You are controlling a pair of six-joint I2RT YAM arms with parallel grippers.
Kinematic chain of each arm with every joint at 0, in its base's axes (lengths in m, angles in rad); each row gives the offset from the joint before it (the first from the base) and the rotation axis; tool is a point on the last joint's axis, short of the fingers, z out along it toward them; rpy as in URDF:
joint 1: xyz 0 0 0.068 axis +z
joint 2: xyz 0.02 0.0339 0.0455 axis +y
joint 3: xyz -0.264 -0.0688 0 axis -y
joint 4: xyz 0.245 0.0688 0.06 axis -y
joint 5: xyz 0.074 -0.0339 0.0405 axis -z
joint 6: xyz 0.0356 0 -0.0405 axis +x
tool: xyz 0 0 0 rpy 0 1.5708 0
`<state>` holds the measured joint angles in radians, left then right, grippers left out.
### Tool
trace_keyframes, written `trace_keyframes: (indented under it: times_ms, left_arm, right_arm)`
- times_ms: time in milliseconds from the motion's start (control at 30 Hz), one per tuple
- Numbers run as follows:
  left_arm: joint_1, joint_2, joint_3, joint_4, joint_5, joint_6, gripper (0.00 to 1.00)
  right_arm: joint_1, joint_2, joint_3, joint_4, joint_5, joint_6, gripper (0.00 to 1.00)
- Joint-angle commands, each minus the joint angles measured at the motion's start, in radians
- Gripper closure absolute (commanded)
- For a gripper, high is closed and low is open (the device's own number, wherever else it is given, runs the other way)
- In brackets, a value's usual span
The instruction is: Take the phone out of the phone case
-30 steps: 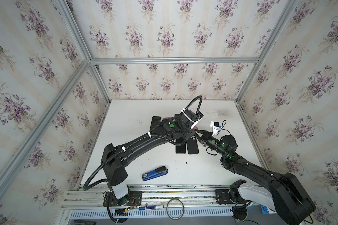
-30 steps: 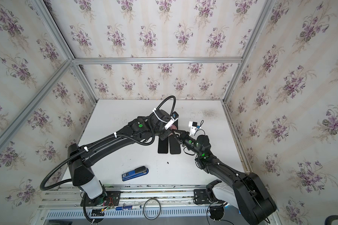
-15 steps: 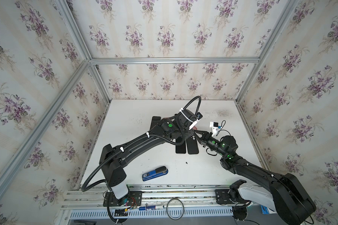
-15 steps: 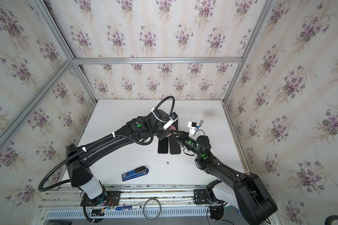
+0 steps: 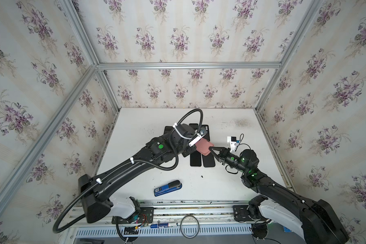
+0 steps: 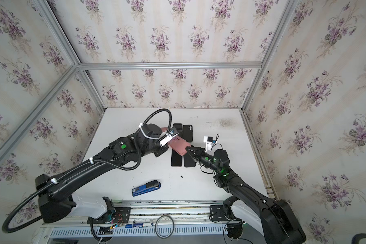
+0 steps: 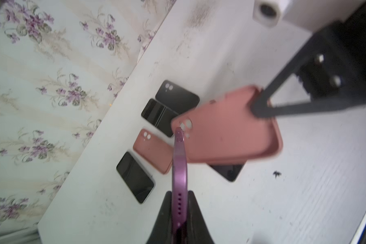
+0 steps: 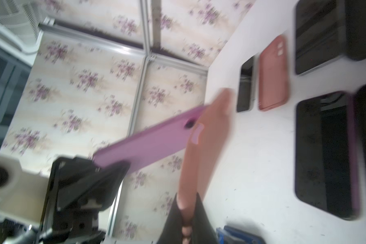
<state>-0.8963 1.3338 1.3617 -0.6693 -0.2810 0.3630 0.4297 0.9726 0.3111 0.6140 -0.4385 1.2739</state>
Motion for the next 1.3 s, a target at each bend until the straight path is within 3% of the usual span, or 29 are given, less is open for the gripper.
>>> trace_keyframes:
  times_ms: [0, 133, 367, 833, 1100, 1267]
  left_arm:
    - [0.013, -0.085, -0.076, -0.015, -0.032, 0.107, 1.00]
    - [0.019, -0.191, -0.197, 0.011, -0.068, 0.165, 1.00]
    - [0.025, -0.249, -0.395, 0.100, -0.150, 0.311, 1.00]
    - [0.063, -0.129, -0.497, 0.217, -0.153, 0.410, 0.98]
    - [0.073, -0.088, -0.557, 0.305, -0.128, 0.407, 0.86]
    - [0.083, -0.050, -0.562, 0.326, -0.112, 0.416, 0.76]
  right_arm:
    - [0.003, -0.011, -0.003, -0.146, 0.081, -0.033, 1.00]
    - [0.003, 0.020, -0.002, -0.129, 0.080, -0.012, 1.00]
    - [0.003, 0.109, 0.022, -0.031, 0.029, 0.011, 1.00]
    - [0.003, 0.379, 0.021, 0.305, -0.086, 0.096, 1.00]
    - [0.003, 0.551, 0.017, 0.589, -0.127, 0.185, 1.00]
    - [0.003, 0.527, 0.035, 0.522, -0.132, 0.163, 1.00]
